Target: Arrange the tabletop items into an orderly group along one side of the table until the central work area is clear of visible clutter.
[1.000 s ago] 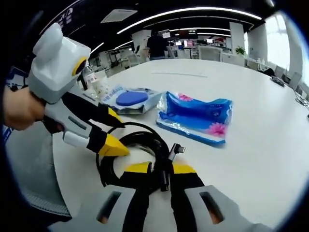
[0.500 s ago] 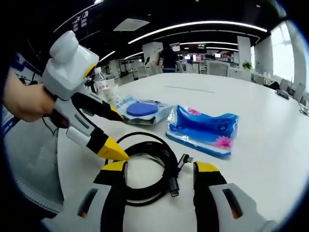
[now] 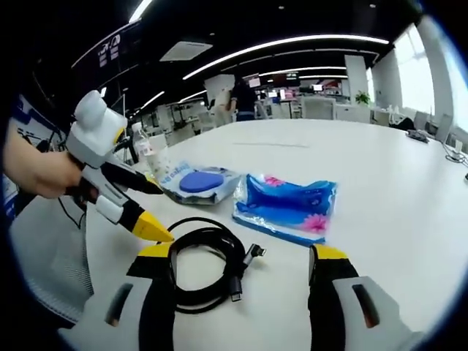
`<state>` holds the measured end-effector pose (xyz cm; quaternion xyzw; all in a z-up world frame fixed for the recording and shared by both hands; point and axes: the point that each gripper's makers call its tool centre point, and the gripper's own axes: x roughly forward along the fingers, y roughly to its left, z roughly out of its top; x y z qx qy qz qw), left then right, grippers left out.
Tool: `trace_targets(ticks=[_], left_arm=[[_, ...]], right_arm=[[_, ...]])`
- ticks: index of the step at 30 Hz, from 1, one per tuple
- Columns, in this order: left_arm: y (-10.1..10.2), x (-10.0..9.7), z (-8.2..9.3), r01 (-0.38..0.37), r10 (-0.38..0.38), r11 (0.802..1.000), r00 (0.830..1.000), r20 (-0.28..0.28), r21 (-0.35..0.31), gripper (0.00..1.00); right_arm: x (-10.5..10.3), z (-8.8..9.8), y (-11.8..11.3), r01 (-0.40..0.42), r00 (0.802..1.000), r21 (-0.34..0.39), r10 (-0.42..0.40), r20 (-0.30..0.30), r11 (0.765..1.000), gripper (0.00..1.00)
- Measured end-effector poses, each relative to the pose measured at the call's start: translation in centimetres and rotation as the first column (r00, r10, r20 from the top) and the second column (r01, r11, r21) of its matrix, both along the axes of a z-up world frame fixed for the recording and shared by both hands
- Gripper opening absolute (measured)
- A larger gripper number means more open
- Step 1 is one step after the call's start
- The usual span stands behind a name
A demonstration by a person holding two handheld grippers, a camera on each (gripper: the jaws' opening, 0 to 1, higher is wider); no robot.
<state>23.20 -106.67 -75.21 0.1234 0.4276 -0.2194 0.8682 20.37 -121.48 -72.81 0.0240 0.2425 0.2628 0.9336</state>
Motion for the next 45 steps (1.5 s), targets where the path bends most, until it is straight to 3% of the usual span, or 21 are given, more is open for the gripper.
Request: trace_targets(ticks=[13,17,19,26,29,35,40,43,45], left_arm=[[-0.3,0.0,0.1,0.028,-0.028,1.0,1.0,0.002,0.004,0.81],[1.0,-0.2,0.1,0.016,-0.016,1.0,1.0,0.008,0.02,0.96],[1.5,-0.7,0.3,0.008,-0.008,1.0,1.0,-0.007,0.001,0.97],[5.5,-2.3,1.2,-0.088,0.088,0.994,0.996,0.002,-0.063,0.97],[7.7,-2.8,1.7,-0.141,0.142,0.984,0.99,0.004,-0.111,0.97],[11.3,-3.9,3.4,-0.174,0.18,0.963,0.984,0.011,-0.206,0.97],[14.8,-5.2,6.0,-0.172,0.185,0.949,0.982,0.027,-0.264,0.97],[17.2,-5.7,7.9,-0.157,0.187,0.944,0.979,0.078,-0.291,0.97],[18.6,-6.1,8.6,-0.158,0.19,0.942,0.978,0.084,-0.295,0.97]], right_arm=[[-0.7,-0.2,2.0,-0.034,0.999,0.007,0.034,-0.009,0.999,0.69],[-0.8,-0.2,2.2,-0.048,0.999,0.005,0.048,-0.006,0.999,0.7],[-0.8,-0.1,2.0,-0.048,0.999,-0.002,0.048,-0.002,0.999,0.7],[-1.3,1.1,-0.7,0.035,0.999,0.046,-0.035,0.003,0.998,0.78],[-1.7,1.5,-1.6,0.069,0.998,0.066,-0.069,-0.004,0.995,0.84],[-3.1,3.5,-2.9,0.128,0.991,0.063,-0.13,0.022,0.99,0.87],[-4.6,5.5,-2.6,0.184,0.982,0.069,-0.186,0.034,0.981,0.88],[-5.6,6.0,-1.5,0.18,0.983,0.025,-0.181,0.04,0.983,0.89],[-6.2,6.5,-0.5,0.193,0.981,0.05,-0.194,0.02,0.98,0.9]])
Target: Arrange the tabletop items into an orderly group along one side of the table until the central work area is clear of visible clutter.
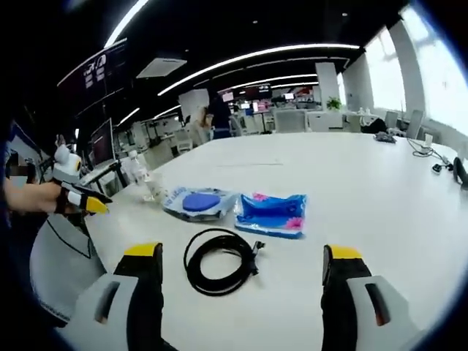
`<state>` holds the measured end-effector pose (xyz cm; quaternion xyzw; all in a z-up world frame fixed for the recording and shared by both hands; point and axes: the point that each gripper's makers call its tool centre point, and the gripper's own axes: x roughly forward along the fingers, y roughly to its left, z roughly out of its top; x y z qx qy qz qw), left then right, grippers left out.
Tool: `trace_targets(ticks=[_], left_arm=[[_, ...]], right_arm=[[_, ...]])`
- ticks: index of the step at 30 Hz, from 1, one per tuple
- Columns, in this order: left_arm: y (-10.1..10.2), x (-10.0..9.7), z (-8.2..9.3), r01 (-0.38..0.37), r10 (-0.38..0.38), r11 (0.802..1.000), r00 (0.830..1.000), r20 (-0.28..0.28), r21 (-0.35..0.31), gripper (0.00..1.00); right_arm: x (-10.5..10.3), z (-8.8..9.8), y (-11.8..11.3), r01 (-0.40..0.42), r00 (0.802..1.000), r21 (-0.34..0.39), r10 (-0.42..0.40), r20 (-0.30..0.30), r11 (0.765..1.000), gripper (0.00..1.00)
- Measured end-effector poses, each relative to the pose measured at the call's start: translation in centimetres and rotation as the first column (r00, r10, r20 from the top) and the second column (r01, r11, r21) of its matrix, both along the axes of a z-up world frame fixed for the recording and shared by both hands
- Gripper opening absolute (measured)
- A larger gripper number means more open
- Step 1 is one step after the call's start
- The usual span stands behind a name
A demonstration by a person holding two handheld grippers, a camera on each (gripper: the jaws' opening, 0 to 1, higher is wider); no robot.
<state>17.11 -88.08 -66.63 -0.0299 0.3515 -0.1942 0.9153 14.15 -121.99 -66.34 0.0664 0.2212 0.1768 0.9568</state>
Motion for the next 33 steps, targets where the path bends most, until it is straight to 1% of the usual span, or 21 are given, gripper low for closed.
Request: trace_targets(ticks=[1,2,4,7,9,10,11,14,16,18,20,21,22,24,25,26,27,29,30,31,33], left_arm=[[0.6,-0.1,0.4,-0.002,0.002,1.0,1.0,0.004,-0.01,0.97],[1.5,-0.4,0.9,-0.003,0.003,1.0,1.0,0.003,-0.029,0.97],[2.8,-0.8,1.6,-0.005,0.005,0.999,1.0,0.008,-0.04,0.97],[5.5,-1.3,2.7,0.005,-0.004,0.999,1.0,0.016,-0.05,0.97],[7.1,-1.4,3.3,0.0,0.002,0.998,1.0,0.019,-0.061,0.97],[7.4,-1.5,3.4,-0.003,0.004,0.998,1.0,0.022,-0.062,0.97],[8.5,-1.4,4.0,-0.01,0.013,0.998,0.999,0.034,-0.066,0.97],[10.0,-1.1,5.0,-0.035,0.039,0.995,0.998,0.049,-0.097,0.97],[10.5,-0.9,5.9,-0.032,0.041,0.993,0.996,0.079,-0.11,0.97],[10.6,-0.7,6.7,-0.035,0.049,0.992,0.993,0.105,-0.125,0.97],[10.6,-1.0,7.3,-0.047,0.063,0.988,0.993,0.104,-0.149,0.97],[10.5,-1.2,7.6,-0.046,0.063,0.987,0.992,0.108,-0.152,0.97],[10.4,-1.4,7.8,-0.043,0.06,0.988,0.991,0.118,-0.148,0.97],[10.4,-1.7,7.9,-0.031,0.046,0.993,0.99,0.13,-0.115,0.97],[10.5,-2.1,7.7,-0.024,0.034,0.996,0.993,0.117,-0.087,0.97],[10.5,-2.3,7.6,-0.024,0.032,0.997,0.994,0.101,-0.078,0.97],[10.3,-2.4,7.7,-0.022,0.03,0.996,0.995,0.1,-0.085,0.97],[10.1,-2.3,7.8,-0.012,0.023,0.995,0.994,0.11,-0.102,0.97],[10.1,-2.1,7.8,-0.019,0.032,0.993,0.993,0.116,-0.113,0.97],[10.2,-1.8,7.5,-0.037,0.05,0.992,0.993,0.108,-0.118,0.97],[10.3,-1.7,7.4,-0.051,0.062,0.992,0.993,0.104,-0.113,0.97]], right_arm=[[-0.3,0.4,0.6,0.017,1.0,0.028,-0.017,-0.002,0.999,0.91],[-0.4,0.6,0.9,0.023,1.0,0.034,-0.023,-0.003,0.999,0.92],[-0.9,1.1,1.6,0.044,0.999,0.032,-0.044,-0.011,0.999,0.94],[-1.6,2.1,2.0,0.097,0.995,0.041,-0.097,0.0,0.994,0.94],[-2.1,2.7,1.9,0.143,0.99,0.056,-0.144,0.007,0.988,0.94],[-2.3,2.8,1.9,0.151,0.988,0.057,-0.151,0.004,0.987,0.94],[-2.7,3.0,1.7,0.177,0.984,0.06,-0.177,-0.003,0.982,0.94],[-3.8,3.7,0.8,0.238,0.971,0.064,-0.239,0.008,0.969,0.94],[-4.6,4.2,0.2,0.272,0.962,0.073,-0.274,0.016,0.959,0.94],[-5.0,4.3,0.0,0.274,0.961,0.076,-0.276,0.017,0.959,0.94],[-5.3,4.1,0.0,0.244,0.97,0.048,-0.244,0.004,0.969,0.96],[-5.5,3.9,0.0,0.217,0.976,0.021,-0.217,-0.011,0.976,0.97],[-5.4,3.8,-0.1,0.208,0.978,0.012,-0.207,-0.026,0.978,0.99],[-5.1,3.8,-0.2,0.188,0.981,0.029,-0.187,-0.053,0.982,1.0],[-4.7,4.1,-0.3,0.183,0.982,0.042,-0.181,-0.058,0.982,1.0],[-4.4,4.4,-0.5,0.181,0.982,0.046,-0.179,-0.057,0.982,1.0],[-4.2,4.8,-0.7,0.177,0.983,0.052,-0.175,-0.047,0.983,1.0],[-3.5,6.1,-1.1,0.175,0.984,0.064,-0.176,0.007,0.982,1.0],[-3.5,6.4,-1.3,0.179,0.983,0.072,-0.181,0.014,0.981,1.0],[-3.6,6.5,-1.5,0.18,0.983,0.078,-0.182,0.016,0.98,1.0],[-3.8,6.5,-1.4,0.167,0.985,0.085,-0.169,0.023,0.982,1.0]])
